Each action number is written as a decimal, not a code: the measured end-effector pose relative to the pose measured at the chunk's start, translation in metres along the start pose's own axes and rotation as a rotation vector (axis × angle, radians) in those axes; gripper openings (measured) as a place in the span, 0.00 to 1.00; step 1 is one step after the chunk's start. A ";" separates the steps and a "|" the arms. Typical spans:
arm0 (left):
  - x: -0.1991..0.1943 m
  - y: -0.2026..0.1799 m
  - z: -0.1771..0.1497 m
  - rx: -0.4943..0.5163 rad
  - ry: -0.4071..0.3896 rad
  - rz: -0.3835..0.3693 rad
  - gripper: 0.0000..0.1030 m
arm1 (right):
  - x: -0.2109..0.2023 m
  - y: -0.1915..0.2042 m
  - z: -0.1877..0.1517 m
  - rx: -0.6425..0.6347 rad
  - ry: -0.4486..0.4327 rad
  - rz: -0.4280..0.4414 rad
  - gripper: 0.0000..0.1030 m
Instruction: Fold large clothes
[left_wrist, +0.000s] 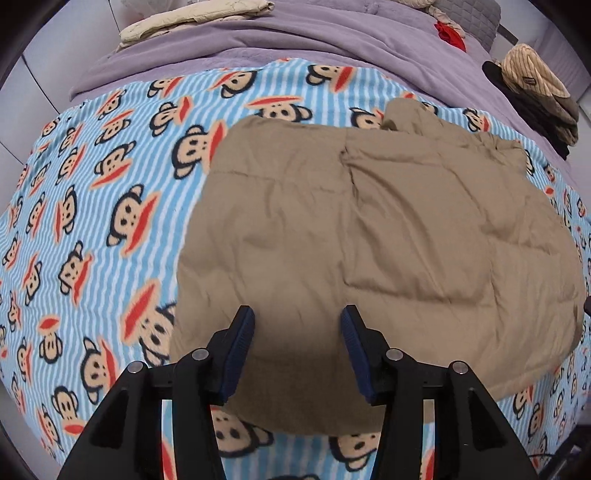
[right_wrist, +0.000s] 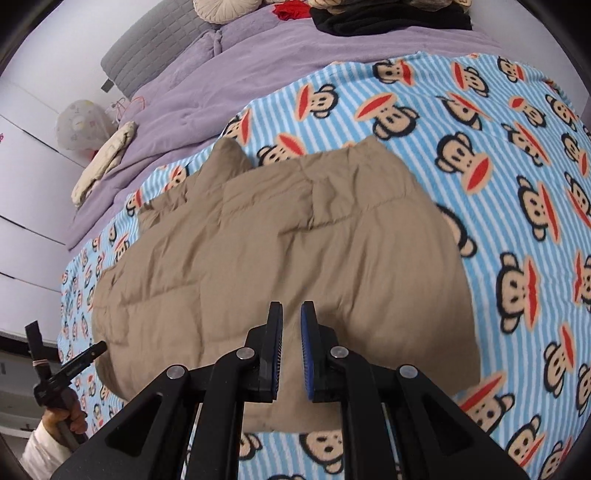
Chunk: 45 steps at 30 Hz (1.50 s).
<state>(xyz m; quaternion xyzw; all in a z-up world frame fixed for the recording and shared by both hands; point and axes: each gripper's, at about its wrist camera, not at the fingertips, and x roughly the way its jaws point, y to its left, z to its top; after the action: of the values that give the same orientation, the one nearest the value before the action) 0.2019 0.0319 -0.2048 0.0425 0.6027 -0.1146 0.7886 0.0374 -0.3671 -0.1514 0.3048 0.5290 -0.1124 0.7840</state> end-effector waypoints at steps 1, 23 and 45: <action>-0.001 -0.003 -0.007 -0.004 0.009 -0.003 0.50 | -0.001 0.001 -0.008 0.006 0.011 0.010 0.11; -0.015 -0.024 -0.064 -0.023 0.099 -0.012 0.94 | 0.014 -0.004 -0.097 0.123 0.153 0.066 0.69; 0.016 0.055 -0.085 -0.446 0.157 -0.466 0.94 | 0.045 -0.065 -0.114 0.521 0.158 0.397 0.90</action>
<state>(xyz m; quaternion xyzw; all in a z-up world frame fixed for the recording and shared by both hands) 0.1387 0.1006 -0.2466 -0.2615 0.6654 -0.1534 0.6822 -0.0629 -0.3434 -0.2443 0.5999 0.4717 -0.0650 0.6430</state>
